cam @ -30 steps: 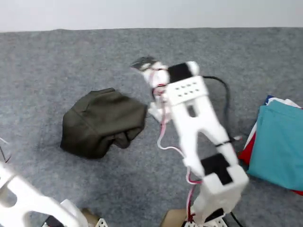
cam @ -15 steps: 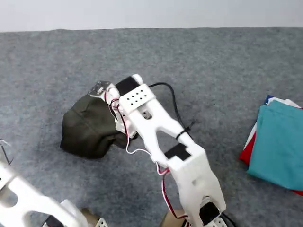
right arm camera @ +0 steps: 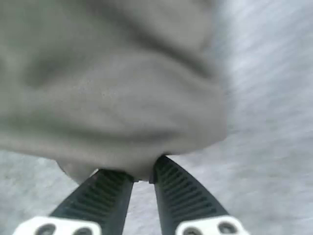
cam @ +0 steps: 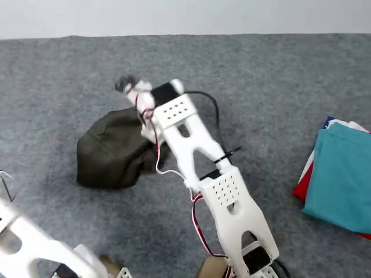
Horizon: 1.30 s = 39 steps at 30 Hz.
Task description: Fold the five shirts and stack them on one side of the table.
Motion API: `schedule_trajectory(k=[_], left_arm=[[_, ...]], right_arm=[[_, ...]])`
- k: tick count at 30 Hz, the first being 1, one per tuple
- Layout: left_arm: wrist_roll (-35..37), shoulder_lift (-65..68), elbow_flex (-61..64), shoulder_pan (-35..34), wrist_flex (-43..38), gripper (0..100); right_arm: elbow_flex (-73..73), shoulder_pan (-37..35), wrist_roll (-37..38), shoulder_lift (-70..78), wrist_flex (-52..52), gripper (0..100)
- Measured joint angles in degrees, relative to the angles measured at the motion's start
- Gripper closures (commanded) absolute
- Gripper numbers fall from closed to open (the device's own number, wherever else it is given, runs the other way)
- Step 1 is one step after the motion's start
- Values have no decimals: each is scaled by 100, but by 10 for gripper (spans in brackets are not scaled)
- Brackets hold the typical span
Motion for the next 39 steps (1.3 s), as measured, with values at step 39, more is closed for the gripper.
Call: schedule_trajectory(k=[39], left_arm=[[0, 0, 255, -9, 0, 992]], right_arm=[[-211, 897, 501, -2541, -448, 988]])
